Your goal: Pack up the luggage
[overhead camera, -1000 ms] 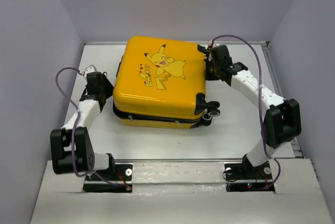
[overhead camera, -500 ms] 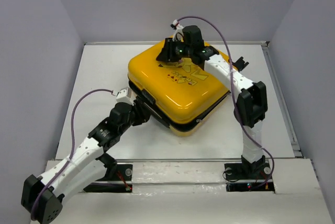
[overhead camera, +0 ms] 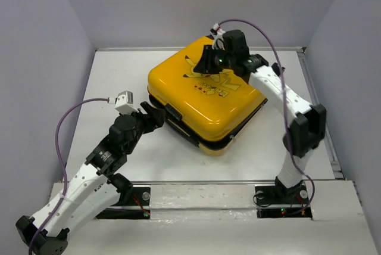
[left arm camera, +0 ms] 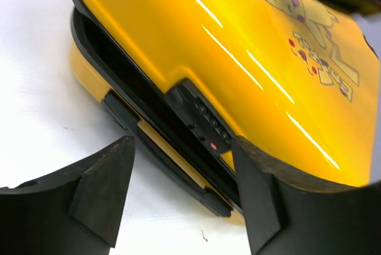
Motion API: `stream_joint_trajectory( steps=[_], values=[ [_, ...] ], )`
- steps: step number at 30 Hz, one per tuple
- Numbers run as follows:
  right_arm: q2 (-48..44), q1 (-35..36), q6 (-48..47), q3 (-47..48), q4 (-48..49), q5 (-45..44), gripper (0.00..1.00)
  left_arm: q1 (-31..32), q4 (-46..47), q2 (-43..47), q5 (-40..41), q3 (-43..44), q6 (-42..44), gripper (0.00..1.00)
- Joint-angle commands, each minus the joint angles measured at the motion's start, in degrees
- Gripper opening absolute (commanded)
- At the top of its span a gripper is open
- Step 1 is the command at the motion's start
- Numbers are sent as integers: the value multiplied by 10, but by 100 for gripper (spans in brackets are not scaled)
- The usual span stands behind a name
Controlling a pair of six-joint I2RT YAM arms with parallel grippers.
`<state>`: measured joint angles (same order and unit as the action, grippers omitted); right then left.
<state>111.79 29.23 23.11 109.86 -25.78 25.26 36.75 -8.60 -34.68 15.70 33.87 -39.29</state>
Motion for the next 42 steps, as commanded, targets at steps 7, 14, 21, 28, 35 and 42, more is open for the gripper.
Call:
stream_joint_trajectory(
  steps=[7, 14, 21, 28, 35, 42],
  values=[
    [-491, -91, 75, -497, 50, -428, 7, -104, 72, -191, 36, 196, 87, 97],
    [-569, -188, 112, -642, 33, -446, 7, -239, 66, -357, -118, 344, 98, 98],
    [-463, -202, 85, -637, 120, -315, 7, -270, 61, -495, -203, 392, 98, 97],
    [-300, -196, 58, -566, 279, -32, 7, -270, 118, -424, -212, 295, 72, 94],
    [-224, -181, 64, -461, 278, 38, 10, -266, 89, -280, -143, 254, 105, 94],
    [-371, -181, 12, -595, 260, 38, 42, -152, 32, -104, -146, 146, 93, 64]
  ],
)
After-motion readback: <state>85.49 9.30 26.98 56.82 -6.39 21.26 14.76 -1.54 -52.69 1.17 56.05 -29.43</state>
